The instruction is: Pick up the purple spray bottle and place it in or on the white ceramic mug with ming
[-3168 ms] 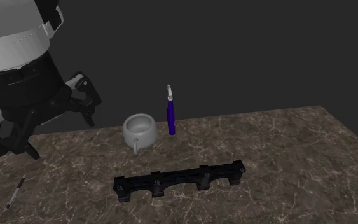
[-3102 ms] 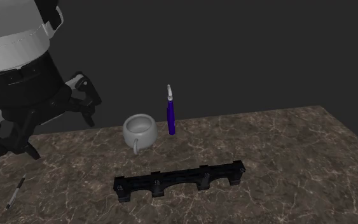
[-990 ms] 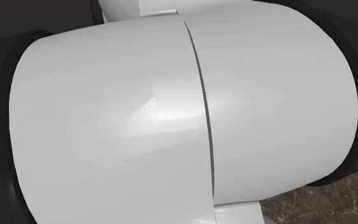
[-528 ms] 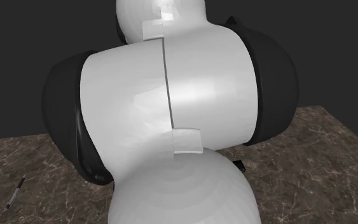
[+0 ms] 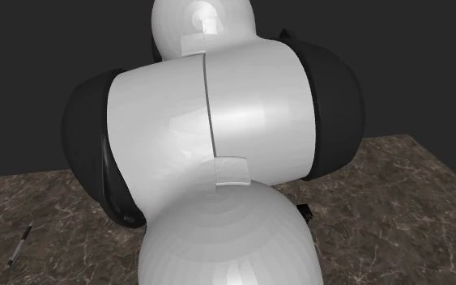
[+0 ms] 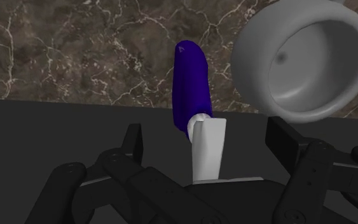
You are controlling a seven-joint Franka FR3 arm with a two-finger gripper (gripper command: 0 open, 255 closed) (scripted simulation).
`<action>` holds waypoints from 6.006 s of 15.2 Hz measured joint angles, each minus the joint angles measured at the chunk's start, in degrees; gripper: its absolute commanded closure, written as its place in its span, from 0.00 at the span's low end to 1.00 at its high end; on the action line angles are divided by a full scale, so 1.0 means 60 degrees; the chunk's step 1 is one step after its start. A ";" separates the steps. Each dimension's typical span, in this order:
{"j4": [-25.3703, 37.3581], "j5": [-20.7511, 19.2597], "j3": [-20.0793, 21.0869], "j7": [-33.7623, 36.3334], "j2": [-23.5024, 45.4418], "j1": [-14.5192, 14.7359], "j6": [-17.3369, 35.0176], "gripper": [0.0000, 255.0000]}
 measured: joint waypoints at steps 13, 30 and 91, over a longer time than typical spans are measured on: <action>-0.0026 0.0003 0.0000 -0.0004 0.0001 -0.0001 0.0036 1.00; 0.1328 -0.0115 -0.0060 0.0098 -0.0230 -0.0037 -0.1536 1.00; 0.0789 -0.0793 0.0640 0.2779 -0.1614 0.1869 -0.2281 1.00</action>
